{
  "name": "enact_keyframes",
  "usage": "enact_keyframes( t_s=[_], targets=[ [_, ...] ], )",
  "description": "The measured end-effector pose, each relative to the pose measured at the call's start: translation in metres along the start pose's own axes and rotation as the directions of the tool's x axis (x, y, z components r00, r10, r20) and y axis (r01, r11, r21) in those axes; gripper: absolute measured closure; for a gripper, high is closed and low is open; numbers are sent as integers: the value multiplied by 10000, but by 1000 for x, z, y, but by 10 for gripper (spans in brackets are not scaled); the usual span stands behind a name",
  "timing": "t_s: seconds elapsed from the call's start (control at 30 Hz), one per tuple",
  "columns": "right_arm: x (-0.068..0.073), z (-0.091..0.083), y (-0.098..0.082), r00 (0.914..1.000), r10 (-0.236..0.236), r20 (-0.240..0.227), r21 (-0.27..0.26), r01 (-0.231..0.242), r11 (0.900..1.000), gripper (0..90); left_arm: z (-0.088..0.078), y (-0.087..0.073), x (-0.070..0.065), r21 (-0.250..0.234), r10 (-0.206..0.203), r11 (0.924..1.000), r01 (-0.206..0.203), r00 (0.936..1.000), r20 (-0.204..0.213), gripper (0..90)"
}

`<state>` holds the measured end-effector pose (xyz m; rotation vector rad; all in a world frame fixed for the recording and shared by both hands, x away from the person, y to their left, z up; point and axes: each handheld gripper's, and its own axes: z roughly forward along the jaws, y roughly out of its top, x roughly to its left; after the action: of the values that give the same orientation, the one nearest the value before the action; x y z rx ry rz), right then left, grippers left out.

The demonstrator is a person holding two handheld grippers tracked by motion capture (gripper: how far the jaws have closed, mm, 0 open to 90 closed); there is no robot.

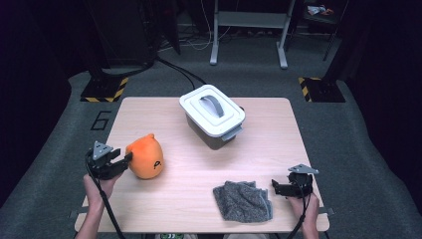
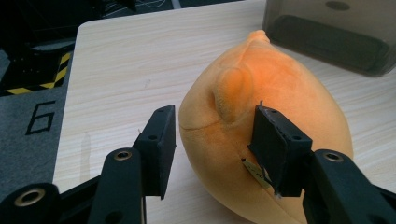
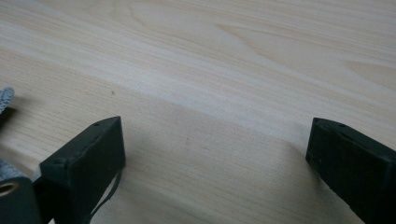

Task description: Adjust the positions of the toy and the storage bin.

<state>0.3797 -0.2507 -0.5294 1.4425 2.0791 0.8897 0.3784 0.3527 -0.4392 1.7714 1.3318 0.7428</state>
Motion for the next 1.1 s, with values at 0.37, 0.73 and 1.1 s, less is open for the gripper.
enact_keyframes(
  t_s=[0.37,0.73,1.1],
  targets=[
    [0,0,0,10000,-1,-3,-4,1,10000,36,2,-2,-1,88,10,10000,-12,9998,217,471],
    [0,0,0,10000,-3,-5,-4,3,10000,36,18,-7,-9,798,402,9958,-439,9981,469,477],
    [0,0,0,10000,0,-9,-7,0,10000,36,11,-8,-23,385,561,9975,-596,9946,870,364]
  ],
)
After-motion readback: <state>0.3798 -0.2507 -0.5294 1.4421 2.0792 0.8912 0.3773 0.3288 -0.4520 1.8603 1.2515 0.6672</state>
